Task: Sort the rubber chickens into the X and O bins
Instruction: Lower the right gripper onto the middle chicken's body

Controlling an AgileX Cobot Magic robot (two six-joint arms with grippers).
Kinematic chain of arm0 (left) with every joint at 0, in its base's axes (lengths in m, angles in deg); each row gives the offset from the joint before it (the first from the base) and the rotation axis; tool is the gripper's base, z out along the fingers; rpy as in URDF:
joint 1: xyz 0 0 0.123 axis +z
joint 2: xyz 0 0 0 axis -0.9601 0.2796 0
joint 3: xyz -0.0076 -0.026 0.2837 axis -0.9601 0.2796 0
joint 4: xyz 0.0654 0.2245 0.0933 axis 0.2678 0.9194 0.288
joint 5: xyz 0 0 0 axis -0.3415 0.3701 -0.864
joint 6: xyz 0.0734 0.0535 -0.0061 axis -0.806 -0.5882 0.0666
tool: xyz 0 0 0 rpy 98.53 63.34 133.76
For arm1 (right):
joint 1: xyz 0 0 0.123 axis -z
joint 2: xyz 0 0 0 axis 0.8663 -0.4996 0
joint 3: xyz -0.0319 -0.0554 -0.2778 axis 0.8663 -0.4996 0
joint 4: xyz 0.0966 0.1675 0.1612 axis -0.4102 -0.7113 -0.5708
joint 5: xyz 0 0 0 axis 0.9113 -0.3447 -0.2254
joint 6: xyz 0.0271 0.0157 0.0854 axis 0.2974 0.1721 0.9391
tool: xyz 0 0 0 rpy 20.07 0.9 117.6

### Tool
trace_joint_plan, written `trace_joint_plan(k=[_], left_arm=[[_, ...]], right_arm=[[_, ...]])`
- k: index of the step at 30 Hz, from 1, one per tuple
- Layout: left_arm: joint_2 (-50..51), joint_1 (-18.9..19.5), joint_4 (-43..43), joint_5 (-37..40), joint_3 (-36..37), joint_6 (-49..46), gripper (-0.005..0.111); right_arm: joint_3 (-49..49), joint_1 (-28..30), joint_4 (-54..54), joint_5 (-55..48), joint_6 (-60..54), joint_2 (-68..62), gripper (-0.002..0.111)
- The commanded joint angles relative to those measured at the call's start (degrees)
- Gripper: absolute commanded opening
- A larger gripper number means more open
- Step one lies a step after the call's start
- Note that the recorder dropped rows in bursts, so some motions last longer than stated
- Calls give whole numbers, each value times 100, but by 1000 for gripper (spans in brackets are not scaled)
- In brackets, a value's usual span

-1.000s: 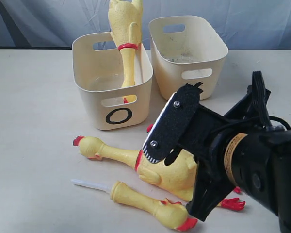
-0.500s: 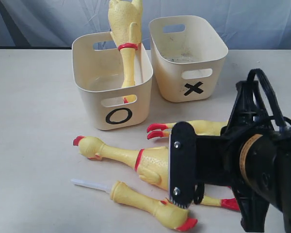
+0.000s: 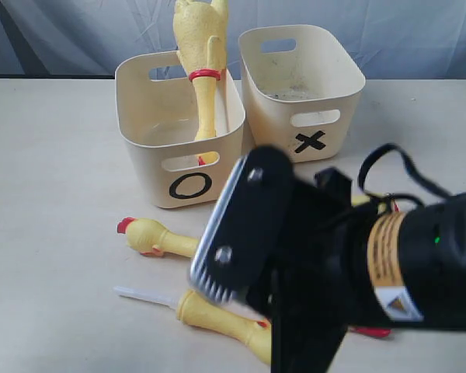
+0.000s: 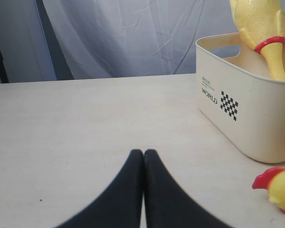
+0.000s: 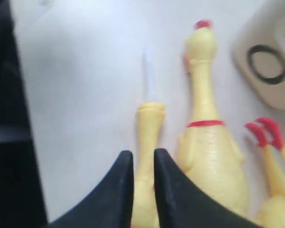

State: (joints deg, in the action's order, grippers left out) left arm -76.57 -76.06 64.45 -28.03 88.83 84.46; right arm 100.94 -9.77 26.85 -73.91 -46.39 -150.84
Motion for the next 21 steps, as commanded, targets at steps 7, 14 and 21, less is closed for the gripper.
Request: trace_joint_plan(k=[7, 14, 21], left_arm=[[-19, -17, 0, -76, -32, 37, 0], [-19, -17, 0, -76, -32, 37, 0], [-19, -17, 0, -76, -32, 37, 0]], right_arm=[[-905, 2407, -492, 1702, 765, -45, 32], [-1080, 2783, -1009, 1735, 736, -718, 55], [-1080, 2739, -996, 1762, 208, -1462, 55]])
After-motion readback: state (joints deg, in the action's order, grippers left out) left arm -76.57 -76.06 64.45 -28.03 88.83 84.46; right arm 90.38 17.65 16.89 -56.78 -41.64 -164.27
